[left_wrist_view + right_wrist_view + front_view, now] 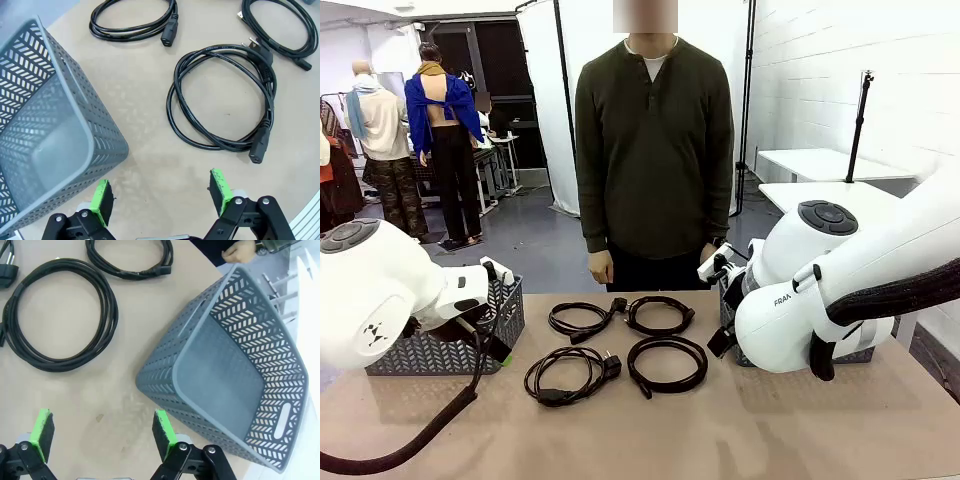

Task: Organize the cables according to human instructions.
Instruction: Pick up a bundle of cables and place it in the basket indicated by the human.

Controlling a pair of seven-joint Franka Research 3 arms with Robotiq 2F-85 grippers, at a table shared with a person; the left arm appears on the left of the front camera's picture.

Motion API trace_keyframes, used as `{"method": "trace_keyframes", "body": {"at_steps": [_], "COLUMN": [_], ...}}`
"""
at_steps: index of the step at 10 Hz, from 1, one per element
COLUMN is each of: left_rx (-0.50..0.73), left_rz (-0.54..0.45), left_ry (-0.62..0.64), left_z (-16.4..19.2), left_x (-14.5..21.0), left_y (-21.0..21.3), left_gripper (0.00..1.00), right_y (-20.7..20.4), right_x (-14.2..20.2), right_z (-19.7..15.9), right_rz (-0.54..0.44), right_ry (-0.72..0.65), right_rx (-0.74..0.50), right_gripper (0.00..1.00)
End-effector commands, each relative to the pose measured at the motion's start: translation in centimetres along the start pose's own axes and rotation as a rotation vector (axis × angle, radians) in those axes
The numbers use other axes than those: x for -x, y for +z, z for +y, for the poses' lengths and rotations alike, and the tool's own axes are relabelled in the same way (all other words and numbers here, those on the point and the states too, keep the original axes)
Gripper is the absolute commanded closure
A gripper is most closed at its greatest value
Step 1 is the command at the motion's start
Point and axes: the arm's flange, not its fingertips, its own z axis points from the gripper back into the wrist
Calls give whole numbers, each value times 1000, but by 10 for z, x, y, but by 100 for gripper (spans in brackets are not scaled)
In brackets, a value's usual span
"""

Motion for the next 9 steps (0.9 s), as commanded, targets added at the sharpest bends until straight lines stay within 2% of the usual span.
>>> {"method": "trace_keyframes", "body": {"at_steps": [1, 9], "left_rx": [0, 0], "left_rz": [0, 0], "left_ry": [0, 0], "left_z": [0, 0], "left_x": [0, 0], "left_y": [0, 0], "left_gripper": [0, 0], "right_y": [0, 0], "right_x": [0, 0], "right_z": [0, 0], "right_rz": [0, 0], "right_ry": [0, 0], "right_rx": [0, 0], "right_gripper": [0, 0]}}
